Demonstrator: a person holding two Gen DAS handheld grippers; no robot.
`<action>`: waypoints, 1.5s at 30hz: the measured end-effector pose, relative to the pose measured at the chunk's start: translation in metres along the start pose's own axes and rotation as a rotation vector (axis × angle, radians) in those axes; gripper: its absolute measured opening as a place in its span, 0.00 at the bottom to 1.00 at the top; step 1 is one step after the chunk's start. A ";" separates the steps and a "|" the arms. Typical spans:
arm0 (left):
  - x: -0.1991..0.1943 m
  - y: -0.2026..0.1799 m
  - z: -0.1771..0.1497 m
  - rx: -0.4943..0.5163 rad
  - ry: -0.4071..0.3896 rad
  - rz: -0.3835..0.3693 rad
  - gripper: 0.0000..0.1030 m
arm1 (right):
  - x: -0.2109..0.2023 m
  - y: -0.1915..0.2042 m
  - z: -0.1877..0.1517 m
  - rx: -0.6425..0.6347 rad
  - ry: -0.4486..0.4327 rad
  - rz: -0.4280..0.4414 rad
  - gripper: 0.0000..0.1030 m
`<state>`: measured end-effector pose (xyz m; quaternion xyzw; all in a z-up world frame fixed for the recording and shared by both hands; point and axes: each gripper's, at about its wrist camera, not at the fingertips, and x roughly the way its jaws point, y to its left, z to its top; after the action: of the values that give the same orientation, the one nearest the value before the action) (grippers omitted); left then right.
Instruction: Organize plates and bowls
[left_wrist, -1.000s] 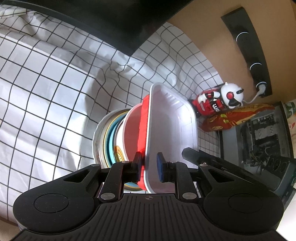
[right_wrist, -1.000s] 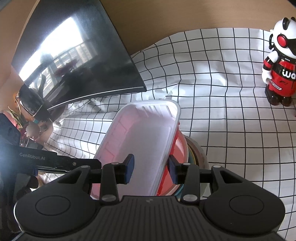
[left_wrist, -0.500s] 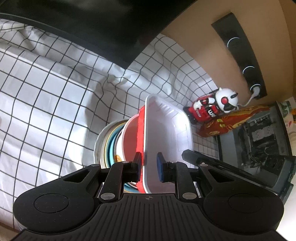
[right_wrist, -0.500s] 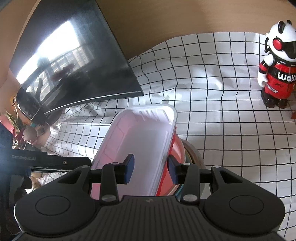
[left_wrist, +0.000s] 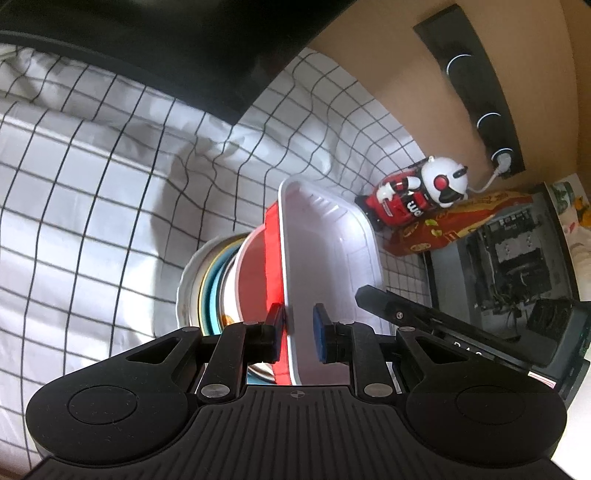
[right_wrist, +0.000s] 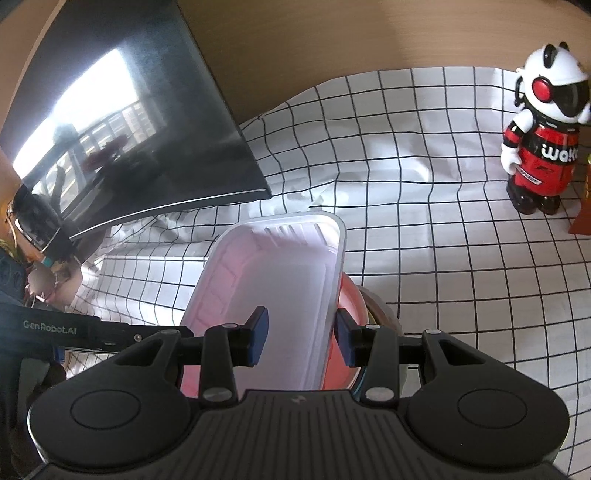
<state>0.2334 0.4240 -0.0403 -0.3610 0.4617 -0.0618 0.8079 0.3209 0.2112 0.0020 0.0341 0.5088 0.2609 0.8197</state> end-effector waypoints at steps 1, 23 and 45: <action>-0.003 -0.002 0.000 0.035 -0.016 0.001 0.20 | -0.002 0.001 -0.001 0.003 -0.011 -0.010 0.39; -0.078 -0.062 -0.152 0.278 -0.396 0.311 0.14 | -0.109 0.017 -0.112 -0.136 -0.237 -0.125 0.63; -0.083 -0.143 -0.296 0.339 -0.344 0.429 0.14 | -0.188 0.021 -0.215 -0.107 -0.124 -0.073 0.67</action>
<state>-0.0143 0.1994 0.0162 -0.1208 0.3669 0.0959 0.9174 0.0644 0.0971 0.0590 -0.0123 0.4435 0.2549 0.8592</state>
